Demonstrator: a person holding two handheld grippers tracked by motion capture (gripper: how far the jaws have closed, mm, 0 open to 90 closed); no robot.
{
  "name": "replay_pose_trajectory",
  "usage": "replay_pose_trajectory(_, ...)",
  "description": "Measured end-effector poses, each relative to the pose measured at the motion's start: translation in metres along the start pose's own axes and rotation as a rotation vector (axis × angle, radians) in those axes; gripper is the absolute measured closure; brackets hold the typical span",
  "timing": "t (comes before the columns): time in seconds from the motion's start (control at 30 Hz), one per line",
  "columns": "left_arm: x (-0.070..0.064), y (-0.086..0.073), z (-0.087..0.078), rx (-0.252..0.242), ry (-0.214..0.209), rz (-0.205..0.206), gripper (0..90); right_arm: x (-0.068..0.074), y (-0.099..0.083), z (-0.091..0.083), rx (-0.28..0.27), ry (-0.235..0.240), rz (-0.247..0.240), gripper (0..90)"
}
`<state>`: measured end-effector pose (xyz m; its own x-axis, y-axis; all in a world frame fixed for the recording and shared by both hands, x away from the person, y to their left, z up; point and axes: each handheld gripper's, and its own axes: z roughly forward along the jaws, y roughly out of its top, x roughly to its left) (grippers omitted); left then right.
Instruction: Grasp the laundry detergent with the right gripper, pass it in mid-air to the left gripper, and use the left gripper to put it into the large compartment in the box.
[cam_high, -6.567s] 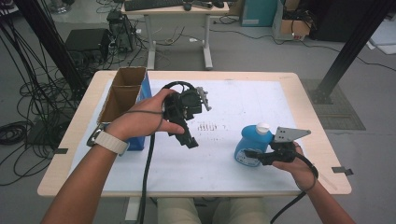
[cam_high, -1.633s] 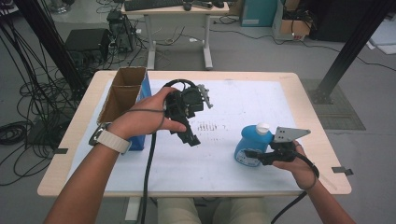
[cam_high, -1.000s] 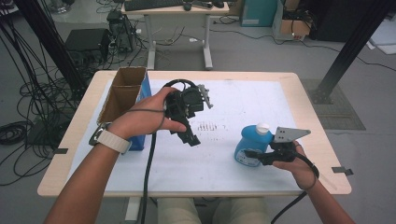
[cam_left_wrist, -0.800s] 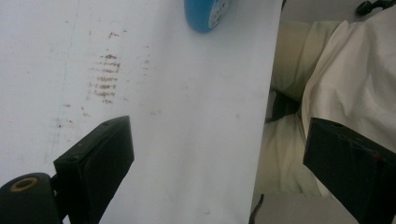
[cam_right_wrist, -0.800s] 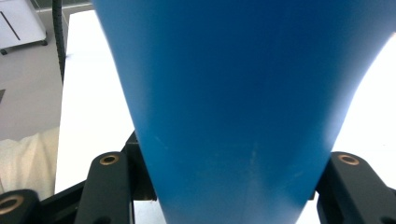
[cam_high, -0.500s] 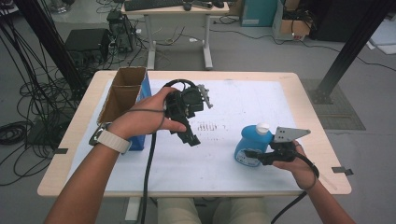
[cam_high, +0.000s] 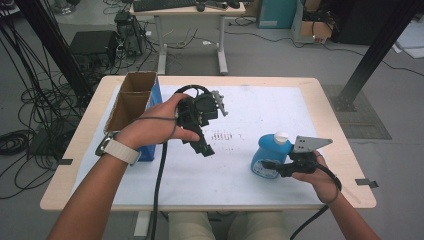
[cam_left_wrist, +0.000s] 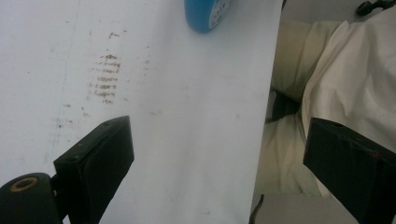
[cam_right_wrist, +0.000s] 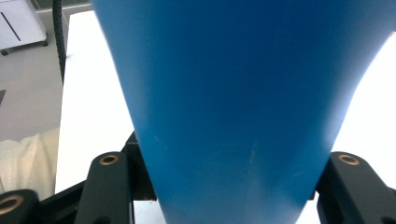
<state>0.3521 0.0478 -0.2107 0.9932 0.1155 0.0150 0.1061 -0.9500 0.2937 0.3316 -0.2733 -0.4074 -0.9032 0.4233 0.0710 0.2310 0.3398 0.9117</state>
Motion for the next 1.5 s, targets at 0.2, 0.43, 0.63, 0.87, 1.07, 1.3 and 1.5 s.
replay_pose_trajectory(0.2, 0.000, 0.000, 0.000, -0.002, 0.001, 0.000, 8.9, 0.000, 0.000, 0.000, -0.001, 0.000, -0.001, 42.4)
replay_pose_trajectory(0.43, 0.000, 0.000, -0.001, 0.000, 0.001, 0.000, 8.8, 0.000, 0.000, 0.000, -0.004, -0.003, -0.004, 42.5)
replay_pose_trajectory(0.63, 0.001, -0.001, -0.004, -0.020, 0.012, -0.016, 8.9, 0.000, 0.000, 0.000, 0.000, -0.003, -0.006, 42.8)
replay_pose_trajectory(0.87, 0.000, 0.001, -0.013, -0.033, 0.042, -0.031, 8.9, -0.003, 0.007, 0.001, 0.018, 0.016, -0.008, 42.9)
replay_pose_trajectory(1.07, -0.001, 0.001, -0.026, -0.055, 0.086, -0.063, 8.9, -0.005, 0.016, -0.002, 0.010, 0.032, -0.006, 42.9)
replay_pose_trajectory(1.3, -0.002, 0.010, -0.044, -0.059, 0.121, -0.065, 8.9, -0.006, 0.037, -0.006, 0.028, 0.081, -0.021, 42.9)
replay_pose_trajectory(1.5, -0.004, 0.018, -0.053, -0.037, 0.131, -0.044, 8.9, -0.004, 0.054, -0.008, 0.037, 0.127, -0.041, 42.9)
